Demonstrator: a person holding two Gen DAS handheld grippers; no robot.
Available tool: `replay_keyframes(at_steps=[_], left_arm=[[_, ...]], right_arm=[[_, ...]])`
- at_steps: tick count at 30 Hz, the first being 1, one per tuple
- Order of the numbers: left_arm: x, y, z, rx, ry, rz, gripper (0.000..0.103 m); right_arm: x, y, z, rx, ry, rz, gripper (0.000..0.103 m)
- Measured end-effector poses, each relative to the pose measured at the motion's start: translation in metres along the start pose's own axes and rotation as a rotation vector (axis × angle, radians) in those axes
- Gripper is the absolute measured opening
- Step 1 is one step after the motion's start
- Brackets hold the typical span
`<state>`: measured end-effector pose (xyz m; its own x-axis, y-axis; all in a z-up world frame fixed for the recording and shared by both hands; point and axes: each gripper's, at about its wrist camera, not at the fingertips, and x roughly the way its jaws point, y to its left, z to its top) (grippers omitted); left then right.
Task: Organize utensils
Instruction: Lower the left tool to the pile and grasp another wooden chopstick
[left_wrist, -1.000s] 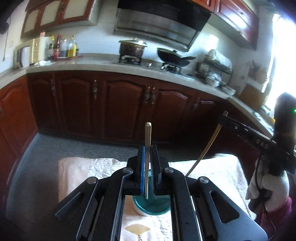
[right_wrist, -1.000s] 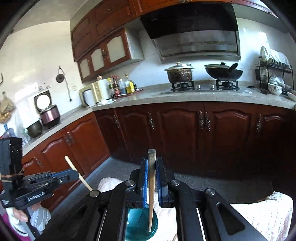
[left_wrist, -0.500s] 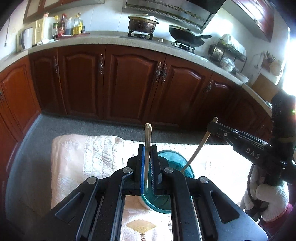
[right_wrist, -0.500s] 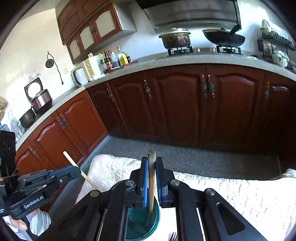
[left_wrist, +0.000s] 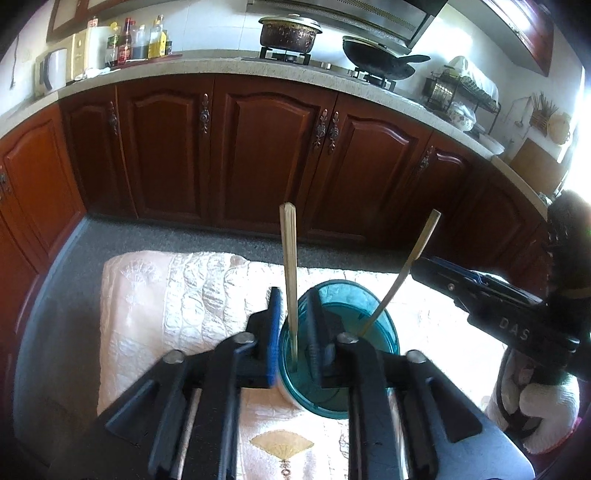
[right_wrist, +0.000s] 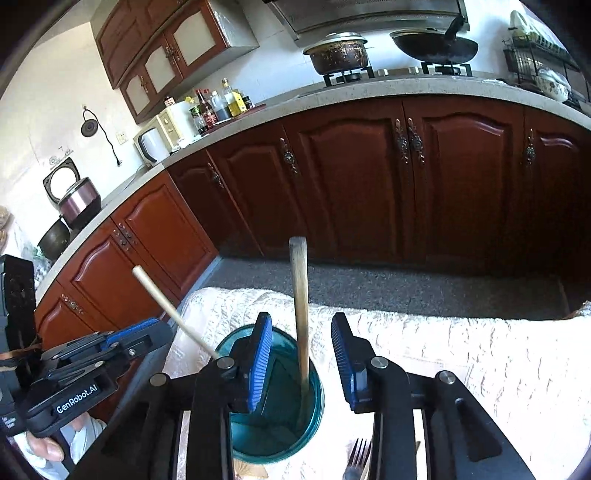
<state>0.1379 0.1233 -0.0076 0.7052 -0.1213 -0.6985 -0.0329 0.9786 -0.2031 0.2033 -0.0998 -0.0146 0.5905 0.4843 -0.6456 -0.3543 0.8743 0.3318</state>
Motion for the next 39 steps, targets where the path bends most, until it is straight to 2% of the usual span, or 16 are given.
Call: replay_keyframes(at_steps=[1, 3, 11, 16, 18, 19, 23, 28, 34, 39], left_arm=[[-0.001, 0.000, -0.001, -0.004, -0.001, 0.000, 0.028], [-0.005, 0.000, -0.002, -0.006, -0.005, 0.000, 0.033], [-0.031, -0.002, -0.014, -0.011, -0.030, -0.017, 0.047], [-0.051, -0.009, -0.031, 0.010, -0.048, -0.043, 0.052], [-0.057, -0.014, -0.044, 0.014, -0.044, -0.062, 0.062], [-0.058, -0.016, -0.051, 0.015, -0.043, -0.074, 0.064], [-0.050, -0.030, -0.078, 0.043, 0.008, -0.096, 0.064], [-0.023, -0.049, -0.112, 0.069, 0.114, -0.115, 0.064], [-0.002, -0.066, -0.135, 0.078, 0.182, -0.125, 0.064], [0.012, -0.079, -0.139, 0.107, 0.209, -0.117, 0.064]], right_arm=[[-0.002, -0.001, -0.002, 0.003, 0.001, 0.000, 0.032], [-0.007, -0.001, -0.007, 0.013, 0.000, 0.007, 0.032], [-0.039, -0.004, -0.028, 0.018, 0.000, 0.010, 0.039], [-0.061, -0.018, -0.054, 0.015, 0.016, -0.045, 0.041], [-0.064, -0.030, -0.069, 0.021, 0.041, -0.077, 0.042], [-0.064, -0.038, -0.080, 0.032, 0.058, -0.093, 0.042], [-0.051, -0.070, -0.121, 0.094, 0.158, -0.133, 0.041], [-0.025, -0.092, -0.149, 0.124, 0.236, -0.147, 0.028], [0.009, -0.100, -0.145, 0.145, 0.270, -0.136, 0.025], [0.040, -0.109, -0.146, 0.162, 0.323, -0.152, 0.019]])
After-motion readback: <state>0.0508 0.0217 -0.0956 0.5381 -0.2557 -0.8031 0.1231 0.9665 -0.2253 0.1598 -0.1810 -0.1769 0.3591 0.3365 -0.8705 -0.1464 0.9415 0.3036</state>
